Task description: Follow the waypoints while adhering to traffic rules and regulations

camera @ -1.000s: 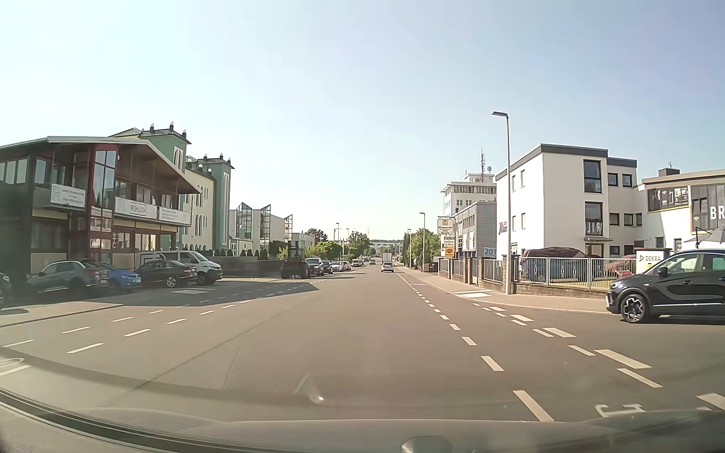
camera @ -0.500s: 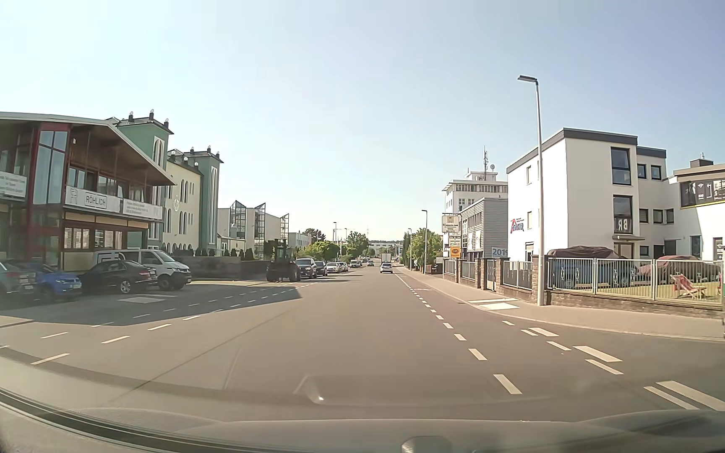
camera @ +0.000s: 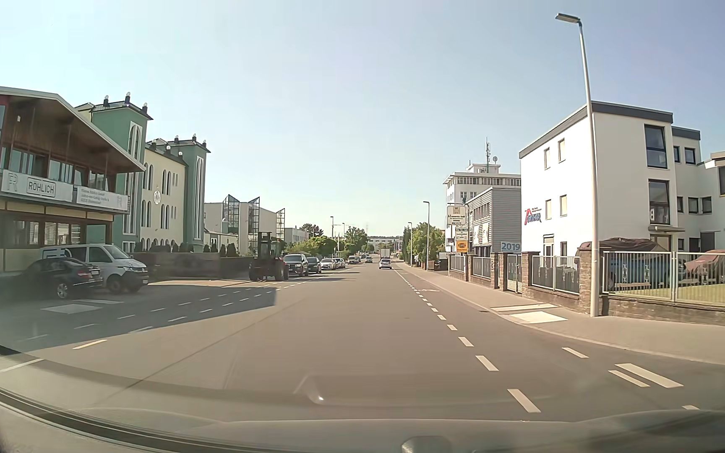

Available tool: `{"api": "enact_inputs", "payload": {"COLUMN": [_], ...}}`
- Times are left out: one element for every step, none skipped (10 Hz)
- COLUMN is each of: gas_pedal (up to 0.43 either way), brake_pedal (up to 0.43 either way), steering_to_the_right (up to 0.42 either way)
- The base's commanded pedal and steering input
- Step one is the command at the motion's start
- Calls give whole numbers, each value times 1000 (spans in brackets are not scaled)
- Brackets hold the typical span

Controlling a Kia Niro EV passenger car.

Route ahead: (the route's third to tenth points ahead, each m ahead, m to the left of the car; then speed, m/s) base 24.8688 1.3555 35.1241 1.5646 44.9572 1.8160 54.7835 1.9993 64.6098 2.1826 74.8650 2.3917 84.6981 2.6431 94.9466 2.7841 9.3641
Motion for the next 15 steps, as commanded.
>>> {"api": "enact_inputs", "payload": {"gas_pedal": [0, 0, 0, 0, 0, 0, 0, 0, 0, 0, 0, 0, 0, 0, 0], "brake_pedal": [43, 79, 122, 134, 146, 177, 189, 201, 226, 238, 250, 262, 274, 274, 274], "steering_to_the_right": [2, 2, 6, 10, 11, 12, 15, 21, 31, 39, 46, 49, 50, 50, 50]}}
